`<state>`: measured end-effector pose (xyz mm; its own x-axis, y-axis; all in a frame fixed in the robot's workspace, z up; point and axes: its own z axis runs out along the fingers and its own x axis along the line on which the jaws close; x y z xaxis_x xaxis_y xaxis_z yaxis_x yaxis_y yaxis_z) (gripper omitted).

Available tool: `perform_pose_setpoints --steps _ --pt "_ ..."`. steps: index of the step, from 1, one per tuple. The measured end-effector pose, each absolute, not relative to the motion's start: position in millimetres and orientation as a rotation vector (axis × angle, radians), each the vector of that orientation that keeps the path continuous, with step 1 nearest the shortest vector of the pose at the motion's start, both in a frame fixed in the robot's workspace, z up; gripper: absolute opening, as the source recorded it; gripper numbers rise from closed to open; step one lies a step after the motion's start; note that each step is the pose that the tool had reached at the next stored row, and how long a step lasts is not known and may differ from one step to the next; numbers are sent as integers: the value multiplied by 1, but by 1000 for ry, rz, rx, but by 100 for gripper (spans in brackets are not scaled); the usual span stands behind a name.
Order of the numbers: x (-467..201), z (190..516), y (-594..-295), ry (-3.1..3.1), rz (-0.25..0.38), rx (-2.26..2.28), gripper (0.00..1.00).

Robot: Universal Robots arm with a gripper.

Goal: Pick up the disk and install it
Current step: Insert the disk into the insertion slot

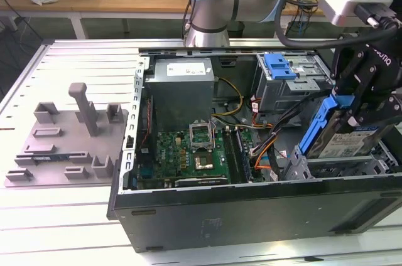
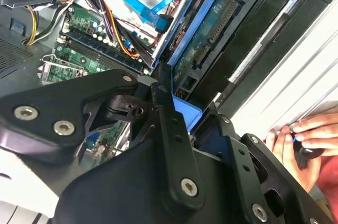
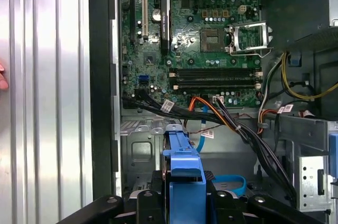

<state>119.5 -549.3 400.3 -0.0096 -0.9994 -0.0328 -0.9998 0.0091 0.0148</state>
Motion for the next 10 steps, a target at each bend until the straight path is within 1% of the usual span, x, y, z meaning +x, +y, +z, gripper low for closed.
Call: perform_pose_setpoints --steps 5,6,7,8,10 --pt "120 399 -549 2222 52 -2202 38" --pt "120 399 -549 2222 52 -2202 44" --pt "120 399 -549 2222 53 -2202 44" --pt "120 399 -549 2222 53 -2202 50" --pt "120 399 -549 2222 53 -2202 50"
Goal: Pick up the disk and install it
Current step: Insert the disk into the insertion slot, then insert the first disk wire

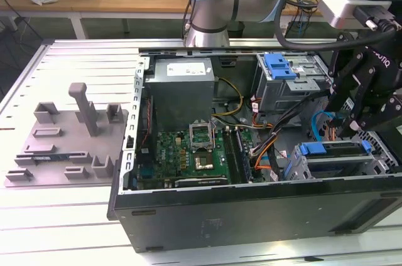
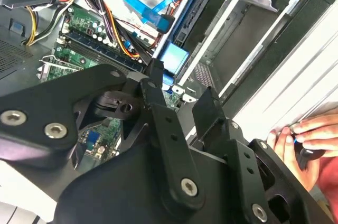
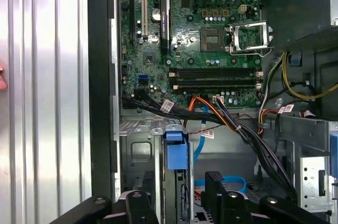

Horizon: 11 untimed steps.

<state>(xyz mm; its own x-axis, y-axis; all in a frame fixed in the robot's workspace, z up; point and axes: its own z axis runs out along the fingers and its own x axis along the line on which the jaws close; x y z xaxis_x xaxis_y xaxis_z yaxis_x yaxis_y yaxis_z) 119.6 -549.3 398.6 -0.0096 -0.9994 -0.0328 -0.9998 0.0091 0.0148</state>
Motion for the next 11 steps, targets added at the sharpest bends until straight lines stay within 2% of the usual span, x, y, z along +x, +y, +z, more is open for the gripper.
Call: perform_pose_setpoints --steps 11 --pt "120 398 -549 2222 53 -2202 50"
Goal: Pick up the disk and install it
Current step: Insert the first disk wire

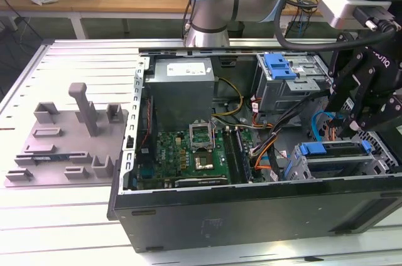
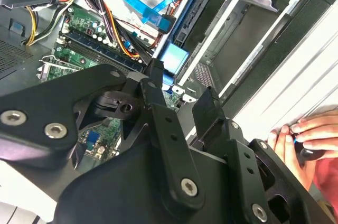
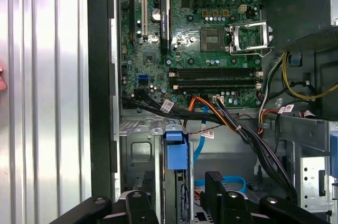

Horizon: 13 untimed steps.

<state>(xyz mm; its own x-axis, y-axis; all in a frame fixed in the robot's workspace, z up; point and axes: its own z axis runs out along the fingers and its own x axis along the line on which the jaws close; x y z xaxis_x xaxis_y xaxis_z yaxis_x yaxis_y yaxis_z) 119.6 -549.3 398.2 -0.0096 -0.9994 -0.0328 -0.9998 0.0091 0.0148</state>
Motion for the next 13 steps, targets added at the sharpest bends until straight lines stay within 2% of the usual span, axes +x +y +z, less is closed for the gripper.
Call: perform_pose_setpoints --steps 6,11,13 --pt "120 398 -544 2226 44 -2205 50" --pt "120 398 -519 2259 -28 -2237 50" --pt "120 398 -510 2280 -77 -2257 50"
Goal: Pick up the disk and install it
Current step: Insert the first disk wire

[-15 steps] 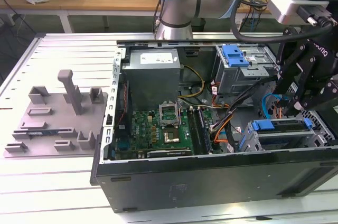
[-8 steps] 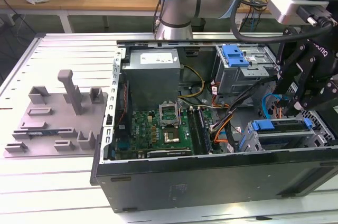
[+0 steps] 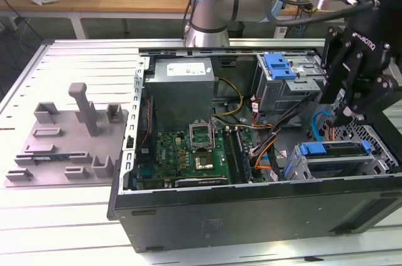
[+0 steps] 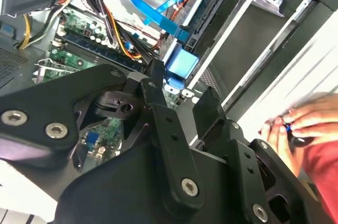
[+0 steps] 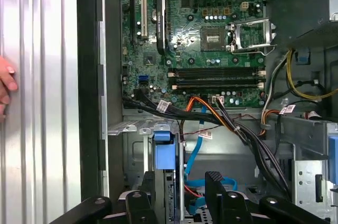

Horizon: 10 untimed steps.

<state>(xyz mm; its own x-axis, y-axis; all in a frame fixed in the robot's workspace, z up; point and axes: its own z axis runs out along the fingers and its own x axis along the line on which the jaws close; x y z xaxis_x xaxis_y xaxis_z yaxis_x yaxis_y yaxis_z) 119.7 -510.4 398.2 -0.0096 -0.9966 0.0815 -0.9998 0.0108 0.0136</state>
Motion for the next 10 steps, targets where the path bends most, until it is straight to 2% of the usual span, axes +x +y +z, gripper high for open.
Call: perform_pose_setpoints --steps 3,10 --pt "122 398 -496 -2147 147 2124 50" --pt "141 398 -492 -2124 189 2087 50"
